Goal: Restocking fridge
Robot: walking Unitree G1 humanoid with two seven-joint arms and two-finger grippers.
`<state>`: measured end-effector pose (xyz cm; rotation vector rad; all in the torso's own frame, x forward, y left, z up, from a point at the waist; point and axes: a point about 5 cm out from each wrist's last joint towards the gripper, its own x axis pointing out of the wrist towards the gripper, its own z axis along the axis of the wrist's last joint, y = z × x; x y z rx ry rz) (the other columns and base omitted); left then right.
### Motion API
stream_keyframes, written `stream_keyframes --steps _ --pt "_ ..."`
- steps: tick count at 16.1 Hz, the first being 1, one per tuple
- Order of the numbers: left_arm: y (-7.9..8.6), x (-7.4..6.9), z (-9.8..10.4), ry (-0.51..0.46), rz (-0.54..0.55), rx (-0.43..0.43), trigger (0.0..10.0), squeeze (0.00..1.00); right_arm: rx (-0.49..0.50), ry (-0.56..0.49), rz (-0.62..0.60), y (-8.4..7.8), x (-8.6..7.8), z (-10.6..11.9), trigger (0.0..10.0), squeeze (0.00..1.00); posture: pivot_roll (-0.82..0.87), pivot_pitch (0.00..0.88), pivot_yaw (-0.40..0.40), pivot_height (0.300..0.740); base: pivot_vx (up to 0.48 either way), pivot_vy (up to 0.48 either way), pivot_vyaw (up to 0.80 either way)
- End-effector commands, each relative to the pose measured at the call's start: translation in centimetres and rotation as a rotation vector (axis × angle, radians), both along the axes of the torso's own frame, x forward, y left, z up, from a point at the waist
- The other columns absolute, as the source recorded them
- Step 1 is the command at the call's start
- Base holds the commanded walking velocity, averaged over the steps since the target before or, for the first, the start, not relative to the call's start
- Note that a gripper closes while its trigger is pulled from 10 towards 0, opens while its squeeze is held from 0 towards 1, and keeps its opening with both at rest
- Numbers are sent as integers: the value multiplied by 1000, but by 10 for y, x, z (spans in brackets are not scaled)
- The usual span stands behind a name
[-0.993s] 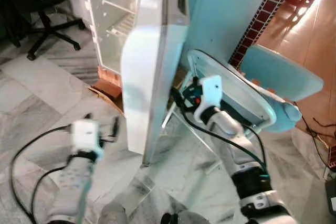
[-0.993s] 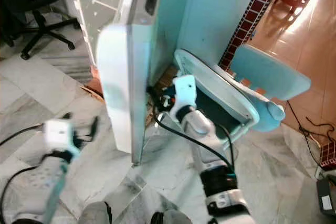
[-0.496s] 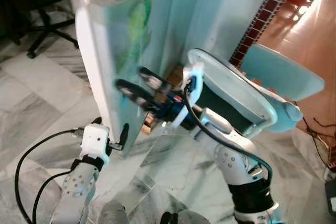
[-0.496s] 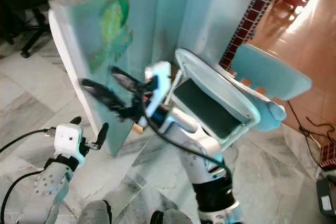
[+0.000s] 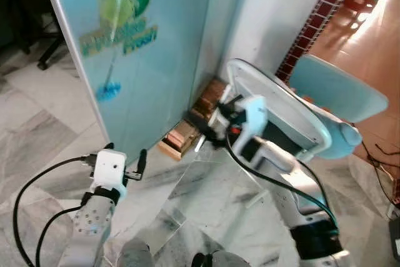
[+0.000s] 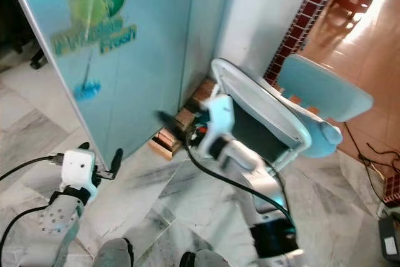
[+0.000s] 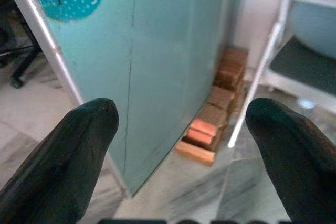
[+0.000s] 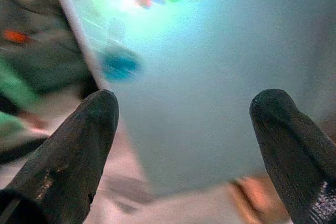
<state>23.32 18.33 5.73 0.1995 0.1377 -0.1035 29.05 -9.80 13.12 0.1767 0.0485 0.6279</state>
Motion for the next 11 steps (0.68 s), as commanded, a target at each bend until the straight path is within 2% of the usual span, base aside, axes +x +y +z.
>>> stream_keyframes --steps 1,2,4,5,11 --pt "0 4 12 -33 0 24 10000 0 -18 -21 -121 -20 3 -1 10000 0 180 129 -107 740 0 0 0" --pt "1 5 15 -39 0 27 10000 0 -16 -25 -166 -27 2 -2 10000 0 186 133 -96 740 0 0 0" --pt "3 4 16 -39 9 35 10000 0 -69 -58 -272 -39 -1 -7 10000 0 164 132 -91 740 0 319 0" --pt "4 2 12 -24 5 42 10000 0 -126 -92 -344 -45 -4 -13 10000 0 161 125 -91 740 0 461 0" --pt "1 2 20 -64 18 50 10000 0 -183 -88 -551 -68 -20 -32 10000 0 145 94 -72 740 0 466 0"
